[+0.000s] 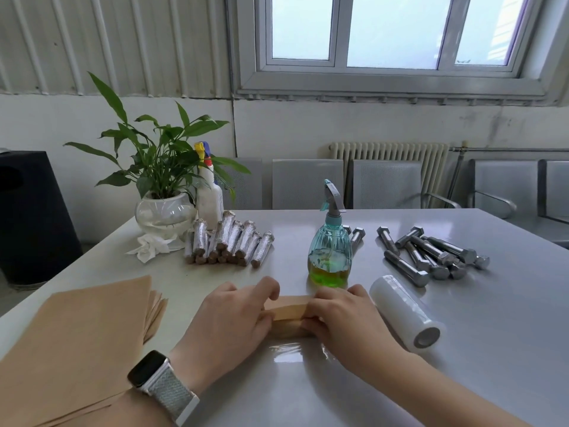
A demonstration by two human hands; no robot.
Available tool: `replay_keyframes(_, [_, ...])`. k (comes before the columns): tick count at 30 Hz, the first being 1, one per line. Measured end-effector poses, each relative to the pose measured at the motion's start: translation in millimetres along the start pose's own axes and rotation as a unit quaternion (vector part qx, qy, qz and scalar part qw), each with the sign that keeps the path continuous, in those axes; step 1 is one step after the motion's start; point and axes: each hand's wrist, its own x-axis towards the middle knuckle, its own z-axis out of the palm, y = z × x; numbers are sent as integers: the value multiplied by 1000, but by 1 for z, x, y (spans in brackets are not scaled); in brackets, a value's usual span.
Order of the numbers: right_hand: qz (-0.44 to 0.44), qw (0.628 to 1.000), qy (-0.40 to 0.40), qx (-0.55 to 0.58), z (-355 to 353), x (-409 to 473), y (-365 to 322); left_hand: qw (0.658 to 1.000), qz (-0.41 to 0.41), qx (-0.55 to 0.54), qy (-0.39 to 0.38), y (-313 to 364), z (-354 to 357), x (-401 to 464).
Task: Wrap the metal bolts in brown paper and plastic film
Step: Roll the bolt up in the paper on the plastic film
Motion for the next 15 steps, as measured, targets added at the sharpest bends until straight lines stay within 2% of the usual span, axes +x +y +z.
replay_keyframes(5, [26,997,-20,75,0,5,2,994,32,101,12,6,2,5])
replay_keyframes(9, [44,994,-40,89,3,7,4,994,39,105,15,8,5,8])
replay_keyframes(13, [54,989,-66,124,3,8,6,982,137,127,32,8,7,3])
replay_keyframes(15, [58,986,-78,137,2,11,8,979,159,124,33,5,10,-2])
